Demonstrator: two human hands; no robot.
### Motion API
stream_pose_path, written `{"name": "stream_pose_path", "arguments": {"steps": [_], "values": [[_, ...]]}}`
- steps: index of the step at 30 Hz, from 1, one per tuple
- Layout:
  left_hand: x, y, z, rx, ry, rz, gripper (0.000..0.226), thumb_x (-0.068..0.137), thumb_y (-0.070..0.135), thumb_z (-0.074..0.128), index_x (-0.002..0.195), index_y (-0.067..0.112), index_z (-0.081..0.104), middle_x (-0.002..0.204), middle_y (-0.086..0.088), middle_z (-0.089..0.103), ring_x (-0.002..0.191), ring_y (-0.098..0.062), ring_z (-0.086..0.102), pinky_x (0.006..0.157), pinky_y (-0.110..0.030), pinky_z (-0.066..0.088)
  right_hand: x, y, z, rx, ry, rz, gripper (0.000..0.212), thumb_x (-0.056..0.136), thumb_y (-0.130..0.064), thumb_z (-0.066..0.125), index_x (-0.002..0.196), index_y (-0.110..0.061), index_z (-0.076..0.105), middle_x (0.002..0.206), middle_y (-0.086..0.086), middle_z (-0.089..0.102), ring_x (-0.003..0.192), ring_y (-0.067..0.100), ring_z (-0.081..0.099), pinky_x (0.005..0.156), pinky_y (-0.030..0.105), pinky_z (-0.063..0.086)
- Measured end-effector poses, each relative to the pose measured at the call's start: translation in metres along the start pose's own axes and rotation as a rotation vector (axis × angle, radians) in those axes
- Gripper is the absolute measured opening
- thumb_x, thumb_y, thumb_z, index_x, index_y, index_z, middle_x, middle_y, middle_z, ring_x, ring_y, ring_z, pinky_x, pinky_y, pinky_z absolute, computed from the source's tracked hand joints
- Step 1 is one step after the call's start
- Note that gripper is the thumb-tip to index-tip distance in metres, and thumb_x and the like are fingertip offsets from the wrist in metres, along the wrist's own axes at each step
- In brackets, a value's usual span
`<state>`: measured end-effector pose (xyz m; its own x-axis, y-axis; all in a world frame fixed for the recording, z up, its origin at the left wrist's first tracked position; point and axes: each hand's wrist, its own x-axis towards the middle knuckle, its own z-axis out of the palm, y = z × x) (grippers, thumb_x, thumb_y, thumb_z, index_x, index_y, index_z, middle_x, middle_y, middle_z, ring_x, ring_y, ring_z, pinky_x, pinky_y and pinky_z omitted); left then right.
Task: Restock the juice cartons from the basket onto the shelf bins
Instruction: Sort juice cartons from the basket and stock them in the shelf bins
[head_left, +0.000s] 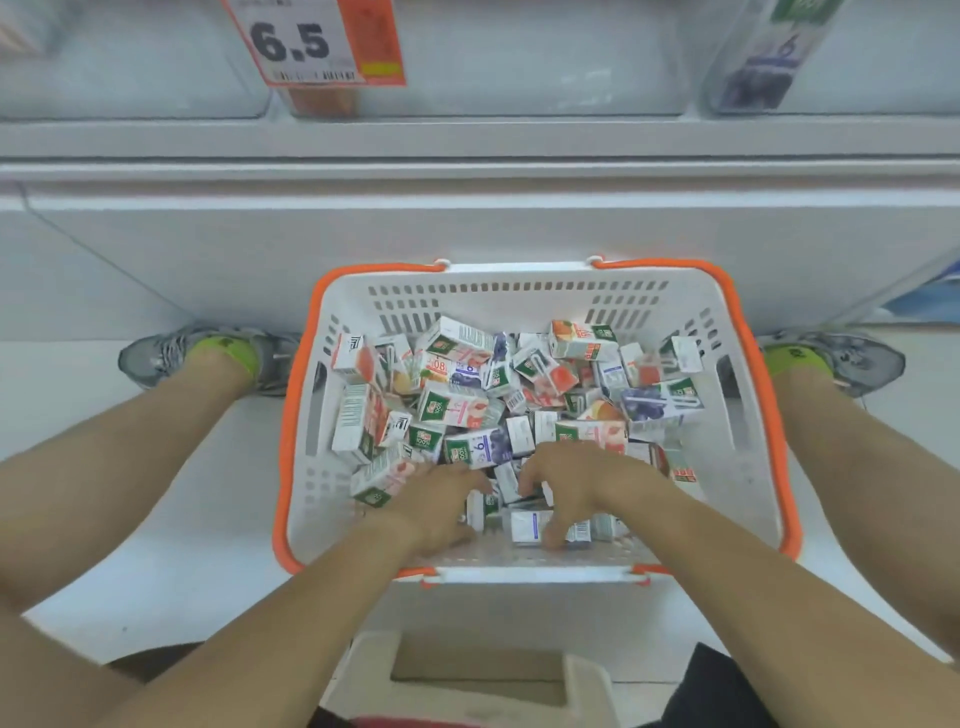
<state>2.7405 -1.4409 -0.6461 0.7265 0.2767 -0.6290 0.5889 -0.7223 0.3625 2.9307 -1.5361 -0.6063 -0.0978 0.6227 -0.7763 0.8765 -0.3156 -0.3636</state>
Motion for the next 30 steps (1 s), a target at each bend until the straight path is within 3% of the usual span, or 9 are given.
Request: {"name": "stream_pose_path", "arguments": {"steps": [7, 12, 14, 16, 19, 22, 24, 27, 30], "values": [[0.002, -0.002, -0.012, -0.096, 0.036, 0.029, 0.067, 0.071, 0.03, 0.083, 0.132, 0.026, 0.055, 0.128, 0.002, 0.06, 0.115, -0.019, 0.058, 0.099, -0.037, 0.048, -0.006, -0.006, 0.012, 0.0, 0.093, -0.035, 0.047, 0.068, -0.036, 0.08, 0.109, -0.017, 0.07, 0.091, -0.01, 0.053, 0.097, 0.018, 0.037, 0.085, 0.037, 0.034], [-0.016, -0.001, -0.039, -0.782, 0.297, -0.097, 0.045, 0.077, 0.018, 0.082, 0.118, 0.023, 0.065, 0.088, 0.006, 0.066, 0.067, -0.003, 0.067, 0.066, -0.017, 0.054, -0.004, 0.006, 0.018, 0.051, 0.193, -0.039, 0.043, 0.051, -0.044, 0.073, 0.081, -0.013, 0.076, 0.09, 0.01, 0.071, 0.091, 0.022, 0.057, 0.081, 0.038, 0.053], [-0.022, -0.003, -0.052, -1.069, 0.314, -0.119, 0.037, 0.083, 0.016, 0.078, 0.117, 0.026, 0.066, 0.091, -0.002, 0.071, 0.078, -0.018, 0.073, 0.074, -0.027, 0.06, -0.005, 0.004, 0.014, 0.1, 0.194, -0.035, 0.039, 0.05, -0.041, 0.073, 0.077, -0.012, 0.076, 0.076, 0.007, 0.069, 0.074, 0.025, 0.063, 0.063, 0.033, 0.055], [-0.027, -0.005, -0.061, -1.331, 0.289, -0.081, 0.037, 0.089, 0.013, 0.07, 0.123, 0.026, 0.063, 0.096, -0.009, 0.075, 0.086, -0.023, 0.073, 0.084, -0.039, 0.059, -0.01, 0.002, 0.006, 0.206, 0.221, -0.029, 0.039, 0.052, -0.037, 0.074, 0.079, -0.009, 0.075, 0.067, 0.009, 0.066, 0.058, 0.021, 0.054, 0.05, 0.03, 0.041], [-0.029, -0.008, -0.068, -1.648, 0.198, -0.034, 0.031, 0.097, 0.013, 0.054, 0.126, 0.021, 0.06, 0.1, -0.016, 0.067, 0.088, -0.024, 0.066, 0.081, -0.036, 0.056, -0.027, 0.003, -0.015, 0.408, 0.332, 0.021, 0.03, 0.057, -0.032, 0.08, 0.082, -0.014, 0.077, 0.061, 0.001, 0.068, 0.049, 0.011, 0.051, 0.048, 0.03, 0.043], [-0.029, -0.007, -0.071, -1.859, 0.177, -0.023, 0.013, 0.092, 0.025, 0.055, 0.095, 0.013, 0.056, 0.093, -0.012, 0.059, 0.086, -0.022, 0.058, 0.081, -0.035, 0.051, -0.041, 0.008, -0.037, 0.577, 0.433, 0.042, 0.023, 0.066, -0.021, 0.082, 0.088, -0.018, 0.074, 0.07, -0.004, 0.072, 0.061, 0.015, 0.069, 0.061, 0.03, 0.058], [-0.027, -0.004, -0.073, -1.982, 0.187, -0.014, 0.022, 0.089, 0.033, 0.06, 0.093, 0.014, 0.049, 0.095, -0.014, 0.057, 0.088, -0.024, 0.058, 0.079, -0.036, 0.051, -0.045, 0.014, -0.045, 0.728, 0.51, 0.031, 0.017, 0.071, -0.018, 0.081, 0.085, -0.016, 0.072, 0.085, 0.004, 0.076, 0.078, 0.021, 0.074, 0.075, 0.034, 0.061], [-0.025, 0.006, -0.077, -2.09, 0.151, -0.034, 0.045, 0.092, 0.049, 0.057, 0.123, 0.017, 0.051, 0.124, -0.021, 0.051, 0.11, -0.034, 0.054, 0.08, -0.039, 0.053, -0.048, 0.019, -0.051, 1.089, 0.538, -0.063, 0.014, 0.082, -0.008, 0.075, 0.077, -0.007, 0.061, 0.068, 0.003, 0.065, 0.063, 0.019, 0.061, 0.06, 0.031, 0.055], [-0.025, 0.014, -0.074, -2.07, 0.111, -0.029, 0.056, 0.094, 0.055, 0.052, 0.124, 0.008, 0.056, 0.135, -0.019, 0.051, 0.121, -0.038, 0.055, 0.089, -0.048, 0.054, -0.042, 0.019, -0.048, 1.438, 0.474, -0.141, 0.033, 0.068, -0.021, 0.077, 0.071, -0.012, 0.045, 0.072, 0.014, 0.051, 0.063, 0.023, 0.048, 0.053, 0.031, 0.043]]}}
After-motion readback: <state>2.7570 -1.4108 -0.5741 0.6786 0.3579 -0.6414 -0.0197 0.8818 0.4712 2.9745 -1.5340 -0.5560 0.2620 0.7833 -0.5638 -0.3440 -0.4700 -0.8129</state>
